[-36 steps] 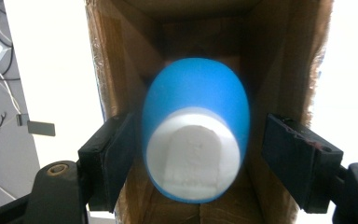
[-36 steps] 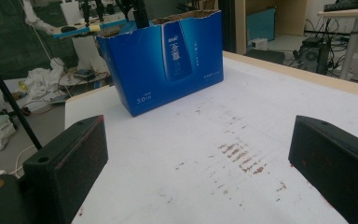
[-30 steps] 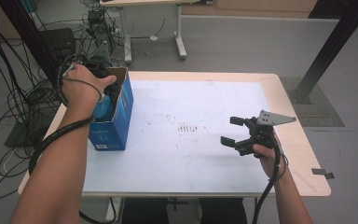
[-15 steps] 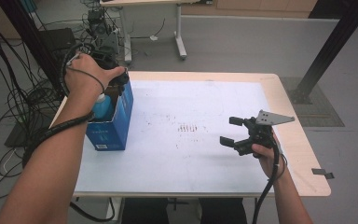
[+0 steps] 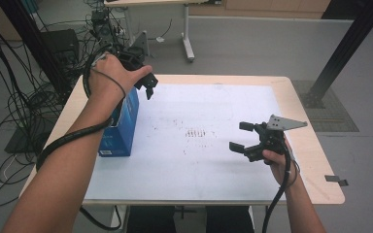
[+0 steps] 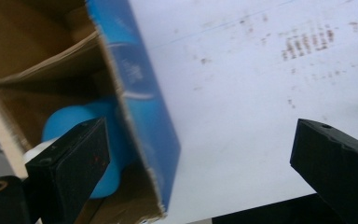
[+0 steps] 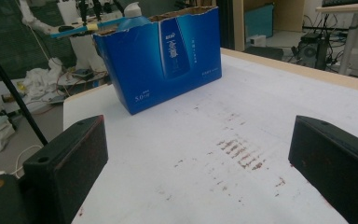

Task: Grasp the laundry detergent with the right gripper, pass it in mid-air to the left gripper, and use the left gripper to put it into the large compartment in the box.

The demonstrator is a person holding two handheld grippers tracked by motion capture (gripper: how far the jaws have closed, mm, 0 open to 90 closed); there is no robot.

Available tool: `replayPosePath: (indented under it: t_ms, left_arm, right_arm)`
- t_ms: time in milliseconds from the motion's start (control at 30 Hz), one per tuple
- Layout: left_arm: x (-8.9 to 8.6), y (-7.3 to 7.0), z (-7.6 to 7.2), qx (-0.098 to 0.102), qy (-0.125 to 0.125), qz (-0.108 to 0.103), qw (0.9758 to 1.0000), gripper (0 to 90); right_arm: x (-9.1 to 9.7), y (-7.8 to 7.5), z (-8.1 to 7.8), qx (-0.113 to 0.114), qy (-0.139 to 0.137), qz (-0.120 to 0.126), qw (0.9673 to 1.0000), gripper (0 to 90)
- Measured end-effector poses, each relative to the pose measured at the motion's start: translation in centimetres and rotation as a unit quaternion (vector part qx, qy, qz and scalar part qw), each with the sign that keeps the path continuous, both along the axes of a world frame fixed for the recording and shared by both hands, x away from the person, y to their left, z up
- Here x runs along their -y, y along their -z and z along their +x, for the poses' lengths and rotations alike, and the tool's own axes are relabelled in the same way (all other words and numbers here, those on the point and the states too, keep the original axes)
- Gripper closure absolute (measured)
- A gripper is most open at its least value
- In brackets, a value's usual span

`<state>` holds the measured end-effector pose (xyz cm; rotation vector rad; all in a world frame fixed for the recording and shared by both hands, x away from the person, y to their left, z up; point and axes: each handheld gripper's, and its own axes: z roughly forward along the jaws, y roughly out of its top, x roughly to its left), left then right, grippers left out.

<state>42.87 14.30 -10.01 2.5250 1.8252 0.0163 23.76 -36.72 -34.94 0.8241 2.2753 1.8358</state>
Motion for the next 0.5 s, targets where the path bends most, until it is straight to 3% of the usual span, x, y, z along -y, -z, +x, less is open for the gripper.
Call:
replayPosePath:
  t_ms: [167,500]
  left_arm:
    - [1.4,0.7,0.0,-0.004,0.018,-0.016,0.9997,5.1]
    - [3.6,2.8,0.6,-0.021,0.043,-0.029,0.9984,4.9]
  right_arm:
    - [0.3,0.0,-0.2,-0.001,0.004,-0.001,1.0000,4.5]
    - [0.9,0.0,-0.7,-0.002,0.012,-0.001,0.9999,4.6]
